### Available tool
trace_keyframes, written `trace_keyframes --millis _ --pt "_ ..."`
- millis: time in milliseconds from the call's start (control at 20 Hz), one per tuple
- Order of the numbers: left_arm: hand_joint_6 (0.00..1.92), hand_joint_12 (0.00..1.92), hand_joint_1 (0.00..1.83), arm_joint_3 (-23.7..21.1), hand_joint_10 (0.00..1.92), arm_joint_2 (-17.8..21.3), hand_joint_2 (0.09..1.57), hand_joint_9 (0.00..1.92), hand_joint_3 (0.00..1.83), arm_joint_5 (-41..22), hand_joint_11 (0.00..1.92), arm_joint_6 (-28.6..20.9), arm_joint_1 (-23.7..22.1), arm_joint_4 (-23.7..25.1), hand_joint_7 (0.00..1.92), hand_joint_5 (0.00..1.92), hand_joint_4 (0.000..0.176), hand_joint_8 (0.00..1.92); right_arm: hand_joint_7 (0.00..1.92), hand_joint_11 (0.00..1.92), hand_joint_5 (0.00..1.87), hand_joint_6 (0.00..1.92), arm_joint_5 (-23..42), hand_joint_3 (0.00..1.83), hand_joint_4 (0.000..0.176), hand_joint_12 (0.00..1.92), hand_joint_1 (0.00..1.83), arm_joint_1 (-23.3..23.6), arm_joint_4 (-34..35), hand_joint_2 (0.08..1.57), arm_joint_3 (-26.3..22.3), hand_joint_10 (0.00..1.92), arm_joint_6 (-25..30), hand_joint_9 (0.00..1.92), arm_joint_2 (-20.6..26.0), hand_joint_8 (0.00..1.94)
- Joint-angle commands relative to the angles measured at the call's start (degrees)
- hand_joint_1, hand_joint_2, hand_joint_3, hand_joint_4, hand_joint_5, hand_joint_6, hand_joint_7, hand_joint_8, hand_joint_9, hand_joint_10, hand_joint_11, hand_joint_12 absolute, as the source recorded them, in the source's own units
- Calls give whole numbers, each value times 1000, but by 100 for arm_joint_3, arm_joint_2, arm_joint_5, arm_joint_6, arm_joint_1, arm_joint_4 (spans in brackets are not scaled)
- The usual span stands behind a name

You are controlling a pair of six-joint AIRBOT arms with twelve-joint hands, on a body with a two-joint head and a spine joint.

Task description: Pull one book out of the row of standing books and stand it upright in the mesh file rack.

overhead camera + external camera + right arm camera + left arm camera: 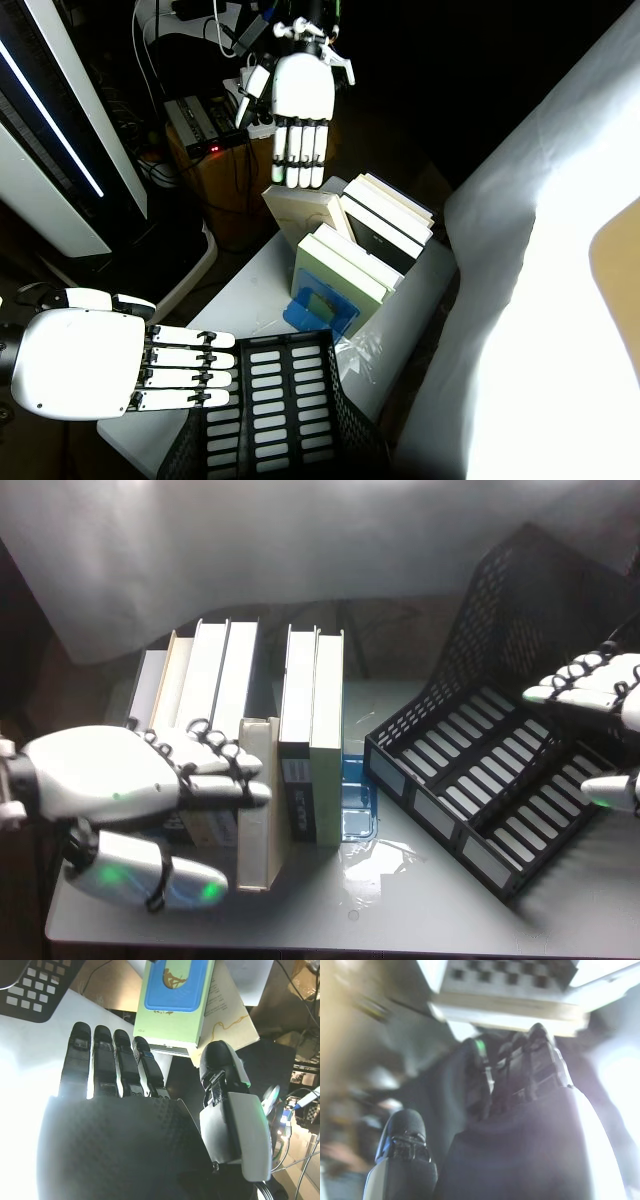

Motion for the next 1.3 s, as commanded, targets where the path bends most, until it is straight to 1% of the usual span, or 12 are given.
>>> trace_keyframes --millis 0,100,150,350,450,500,650,700,800,900,1000,1250 --pt "0 0 0 -12 0 109 1327 0 27 -715 0 -17 47 -411 0 18 15 0 0 0 0 0 747 0 0 0 510 101 30 1318 -24 0 17 0 117 0" --pt "0 0 94 -55 0 218 1347 0 19 -1140 0 -17 296 -1313 0 0 19 0 0 0 0 0 835 0 0 0 596 208 -108 1260 -122 0 17 0 179 0" --pt "0 0 153 -69 0 273 1347 0 13 -1410 0 -17 435 -1794 0 0 46 0 0 0 0 0 865 0 0 0 605 278 -197 1253 -164 0 17 0 193 0" --pt "0 0 103 -51 0 392 1329 0 1 -2753 0 -17 1346 -3593 0 0 17 0 0 0 0 0 852 0 0 0 666 594 -800 1222 -253 0 153 0 173 0" --pt "0 0 90 -6 0 363 1310 0 0 -3263 0 -17 1690 -4214 0 0 19 0 0 0 0 0 736 0 0 0 688 870 -1192 1191 -203 0 390 0 85 0" --pt "0 0 101 3 0 355 1300 0 0 -3423 0 -17 1808 -4402 0 0 16 0 0 0 0 0 674 0 0 0 683 983 -1365 1190 -174 0 491 0 42 0" --pt "0 0 178 55 0 311 1267 0 0 -3922 0 -17 2168 -5087 0 0 46 0 0 0 0 0 384 0 0 0 695 1376 -2145 1147 -47 0 872 0 -200 0" --pt "0 0 191 125 0 249 1274 0 0 -4133 0 -17 2313 -5383 0 0 31 0 0 0 0 0 260 0 0 0 733 1547 -2508 1129 10 0 1097 0 -316 0" --pt "0 0 235 227 0 138 1279 0 0 -4421 0 -17 2513 -5823 0 0 24 0 0 0 0 0 70 0 0 0 522 1765 -3081 1163 94 0 1178 0 -494 0" --pt "0 0 338 322 0 14 1272 0 0 -4811 0 -17 2783 -6315 0 0 0 0 0 0 0 0 -108 0 0 0 610 2033 -3924 1142 301 0 2075 0 -761 0" --pt "0 0 332 354 0 -62 1269 0 0 -5120 0 -17 3068 -6755 0 0 9 0 0 0 0 0 -191 0 0 0 684 2150 -4486 1137 466 0 2548 0 -1002 0" --pt "0 0 426 469 0 -166 1270 0 0 -5395 0 -17 3413 -7299 0 0 0 0 0 0 0 0 -377 0 0 0 703 2426 -5720 1090 918 0 3509 0 -1603 0"
